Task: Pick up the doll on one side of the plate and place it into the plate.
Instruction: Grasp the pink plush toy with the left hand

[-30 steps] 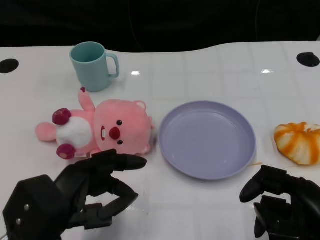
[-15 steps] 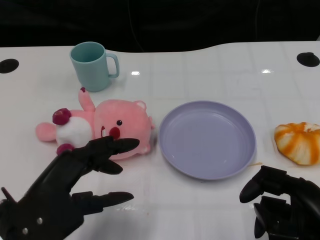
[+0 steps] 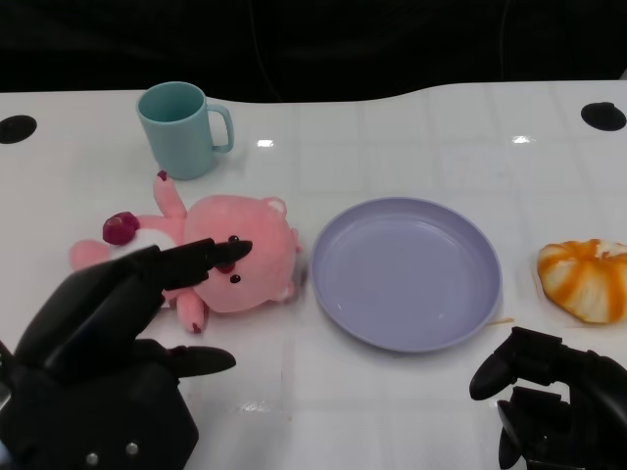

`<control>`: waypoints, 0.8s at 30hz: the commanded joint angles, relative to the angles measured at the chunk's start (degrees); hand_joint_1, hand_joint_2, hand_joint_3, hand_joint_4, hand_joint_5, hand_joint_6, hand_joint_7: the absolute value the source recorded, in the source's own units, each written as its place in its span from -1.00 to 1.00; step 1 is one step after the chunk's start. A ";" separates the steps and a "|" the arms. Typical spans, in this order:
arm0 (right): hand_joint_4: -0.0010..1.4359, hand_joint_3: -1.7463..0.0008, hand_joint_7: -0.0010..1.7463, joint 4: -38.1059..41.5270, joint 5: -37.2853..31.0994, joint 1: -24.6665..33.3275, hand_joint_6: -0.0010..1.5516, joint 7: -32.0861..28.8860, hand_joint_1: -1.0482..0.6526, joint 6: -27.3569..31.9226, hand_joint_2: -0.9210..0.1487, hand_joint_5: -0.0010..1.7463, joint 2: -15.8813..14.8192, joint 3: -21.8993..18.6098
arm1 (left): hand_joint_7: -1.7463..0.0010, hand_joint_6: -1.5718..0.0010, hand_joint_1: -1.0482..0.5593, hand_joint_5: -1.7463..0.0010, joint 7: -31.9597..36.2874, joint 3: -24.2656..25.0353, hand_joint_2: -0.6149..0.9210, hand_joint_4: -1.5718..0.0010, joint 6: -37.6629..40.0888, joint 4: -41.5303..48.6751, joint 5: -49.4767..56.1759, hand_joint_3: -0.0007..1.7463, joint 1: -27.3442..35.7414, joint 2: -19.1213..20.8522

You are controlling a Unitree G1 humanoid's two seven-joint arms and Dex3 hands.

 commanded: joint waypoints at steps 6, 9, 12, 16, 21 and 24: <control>-0.16 -0.18 0.73 -0.56 0.20 0.27 -0.37 0.19 0.22 -0.06 -0.66 1.00 -0.64 -0.43 | 1.00 0.56 -0.38 0.39 1.57 -0.90 0.99 0.77 -1.61 1.39 11.25 -1.00 -3.29 3.60; -0.16 -0.18 0.73 -0.53 0.29 0.45 -0.37 0.27 0.23 -0.33 -0.66 1.00 -0.53 -0.47 | 1.00 0.63 -0.39 0.42 1.43 -1.72 0.98 0.80 -1.12 2.03 15.29 -1.00 -4.48 4.07; -0.15 -0.17 0.73 -0.30 0.05 0.63 -0.37 0.35 0.24 -0.98 -0.67 1.00 -0.62 -0.39 | 1.00 0.67 -0.41 0.44 1.36 -2.66 0.96 0.85 -0.51 3.41 19.33 -1.00 -6.05 4.20; -0.15 -0.17 0.73 -0.24 0.23 0.68 -0.37 0.48 0.23 -1.01 -0.67 1.00 -0.55 -0.42 | 1.00 0.70 -0.42 0.46 0.70 -3.66 0.95 0.92 1.11 4.89 23.16 -1.00 -7.93 3.83; -0.14 -0.17 0.73 -0.35 -0.13 0.59 -0.36 0.30 0.22 -0.57 -0.67 1.00 -0.69 -0.27 | 1.00 0.74 -0.43 0.46 -0.53 -5.34 0.94 0.99 2.98 6.87 27.84 -1.00 -10.69 4.19; -0.15 -0.17 0.72 -0.16 -0.12 0.65 -0.36 0.45 0.22 -1.02 -0.67 1.00 -0.71 -0.31 | 0.99 0.77 -0.44 0.52 -1.47 -6.41 0.94 1.00 4.37 8.21 30.63 -1.00 -12.48 4.20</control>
